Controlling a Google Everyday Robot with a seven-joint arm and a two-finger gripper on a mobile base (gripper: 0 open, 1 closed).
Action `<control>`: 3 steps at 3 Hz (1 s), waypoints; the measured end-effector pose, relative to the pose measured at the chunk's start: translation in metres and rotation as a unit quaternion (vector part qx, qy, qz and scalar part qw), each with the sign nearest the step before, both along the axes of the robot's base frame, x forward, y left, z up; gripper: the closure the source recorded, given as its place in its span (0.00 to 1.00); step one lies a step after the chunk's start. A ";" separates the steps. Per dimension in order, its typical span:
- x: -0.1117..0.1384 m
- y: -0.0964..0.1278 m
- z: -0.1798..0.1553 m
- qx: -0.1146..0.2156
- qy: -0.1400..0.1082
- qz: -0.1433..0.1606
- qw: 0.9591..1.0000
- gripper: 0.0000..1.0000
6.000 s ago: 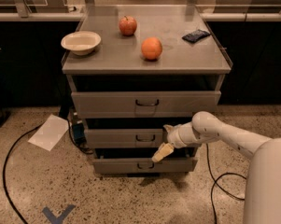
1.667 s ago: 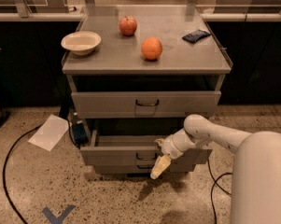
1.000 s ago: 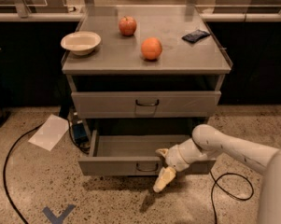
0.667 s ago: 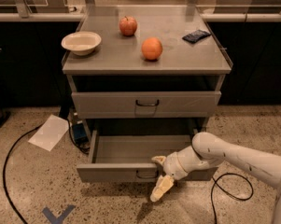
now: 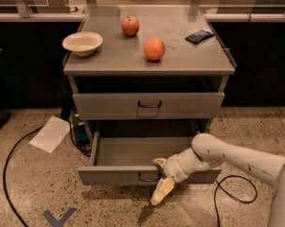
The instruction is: Open middle drawer
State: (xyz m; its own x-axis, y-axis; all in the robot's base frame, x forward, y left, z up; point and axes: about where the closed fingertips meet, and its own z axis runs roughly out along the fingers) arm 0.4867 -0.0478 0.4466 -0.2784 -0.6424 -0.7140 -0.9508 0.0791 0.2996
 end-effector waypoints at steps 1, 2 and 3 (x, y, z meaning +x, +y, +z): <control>-0.017 -0.007 -0.002 -0.009 0.021 0.017 1.000 0.00; -0.017 -0.007 -0.001 -0.009 0.021 0.017 1.000 0.00; -0.048 -0.007 0.019 0.007 0.028 0.058 0.998 0.00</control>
Offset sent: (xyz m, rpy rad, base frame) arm -0.0876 -0.0342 0.0387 0.0003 0.1306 0.2013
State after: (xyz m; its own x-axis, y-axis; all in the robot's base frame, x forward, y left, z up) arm 0.4387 -0.0553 0.4654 -0.2438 -0.6623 -0.7084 -0.9347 -0.0343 0.3537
